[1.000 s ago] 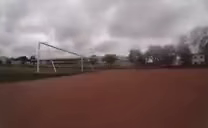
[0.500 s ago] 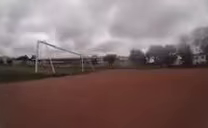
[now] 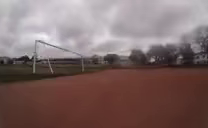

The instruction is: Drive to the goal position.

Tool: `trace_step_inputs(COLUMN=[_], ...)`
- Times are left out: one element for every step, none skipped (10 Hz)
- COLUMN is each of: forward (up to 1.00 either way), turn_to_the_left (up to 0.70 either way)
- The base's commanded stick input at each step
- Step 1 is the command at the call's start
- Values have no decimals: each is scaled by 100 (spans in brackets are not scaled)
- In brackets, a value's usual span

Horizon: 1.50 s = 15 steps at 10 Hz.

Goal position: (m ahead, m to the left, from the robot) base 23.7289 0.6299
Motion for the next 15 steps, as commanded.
trace_step_inputs(forward=[70, 70, 70, 70, 70, 70, 70, 70, 70, 70, 70, 70, 70, 70, 70], turn_to_the_left=[0, 0, 0, -24, -33, -35, -35, -35, -35, -35, -35, -35, 0, 0, 0])
